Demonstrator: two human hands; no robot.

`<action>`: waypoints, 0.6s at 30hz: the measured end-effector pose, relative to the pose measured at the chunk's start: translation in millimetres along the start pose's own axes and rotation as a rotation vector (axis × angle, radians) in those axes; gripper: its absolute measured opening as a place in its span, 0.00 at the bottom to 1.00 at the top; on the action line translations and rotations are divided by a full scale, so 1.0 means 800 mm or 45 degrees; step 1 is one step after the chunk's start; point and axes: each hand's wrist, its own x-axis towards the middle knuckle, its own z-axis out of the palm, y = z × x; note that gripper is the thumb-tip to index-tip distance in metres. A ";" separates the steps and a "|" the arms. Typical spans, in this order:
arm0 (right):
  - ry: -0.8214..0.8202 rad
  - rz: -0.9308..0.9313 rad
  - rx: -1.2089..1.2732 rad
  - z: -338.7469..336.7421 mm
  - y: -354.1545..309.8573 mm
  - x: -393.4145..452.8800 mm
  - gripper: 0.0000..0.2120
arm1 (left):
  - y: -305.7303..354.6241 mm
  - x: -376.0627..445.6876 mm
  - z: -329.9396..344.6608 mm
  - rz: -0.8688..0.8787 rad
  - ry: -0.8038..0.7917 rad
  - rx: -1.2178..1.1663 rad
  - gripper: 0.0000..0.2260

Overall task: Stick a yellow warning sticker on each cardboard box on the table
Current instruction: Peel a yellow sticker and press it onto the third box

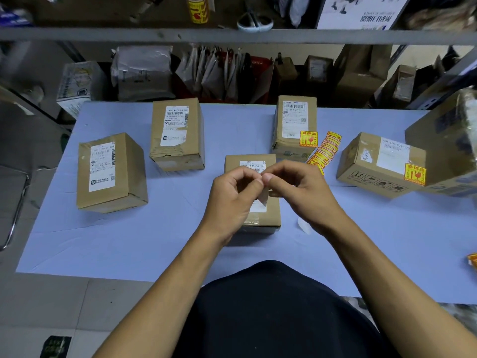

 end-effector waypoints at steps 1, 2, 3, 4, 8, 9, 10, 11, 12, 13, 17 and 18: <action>-0.025 0.030 0.036 -0.002 0.000 0.000 0.04 | -0.002 0.000 -0.001 0.016 0.000 0.038 0.06; -0.036 0.057 0.066 -0.003 0.001 0.000 0.05 | -0.003 -0.001 -0.001 0.030 -0.001 0.069 0.06; -0.035 0.079 0.085 -0.005 0.002 -0.001 0.05 | -0.004 -0.001 0.000 0.039 -0.004 0.097 0.05; -0.028 0.100 0.095 -0.005 0.003 -0.003 0.06 | -0.006 -0.002 0.002 0.043 -0.003 0.118 0.05; 0.003 0.198 0.121 -0.007 0.009 -0.011 0.08 | -0.012 -0.008 0.011 0.019 0.021 0.140 0.05; 0.023 0.239 0.162 -0.008 0.012 -0.014 0.09 | -0.015 -0.009 0.014 -0.021 0.037 0.121 0.05; 0.054 0.291 0.218 -0.009 0.015 -0.015 0.10 | -0.019 -0.010 0.017 -0.089 0.059 0.085 0.06; 0.093 0.352 0.280 -0.012 0.018 -0.017 0.10 | -0.023 -0.011 0.021 -0.178 0.085 0.036 0.07; 0.133 0.418 0.340 -0.015 0.022 -0.018 0.09 | -0.028 -0.012 0.025 -0.266 0.108 -0.019 0.08; 0.170 0.480 0.392 -0.019 0.025 -0.019 0.09 | -0.033 -0.014 0.028 -0.334 0.121 -0.064 0.08; 0.307 0.630 0.503 -0.046 0.043 -0.026 0.07 | -0.062 -0.021 0.034 -0.426 0.124 -0.015 0.12; 0.348 0.647 0.529 -0.054 0.047 -0.029 0.07 | -0.069 -0.023 0.036 -0.444 0.122 0.020 0.13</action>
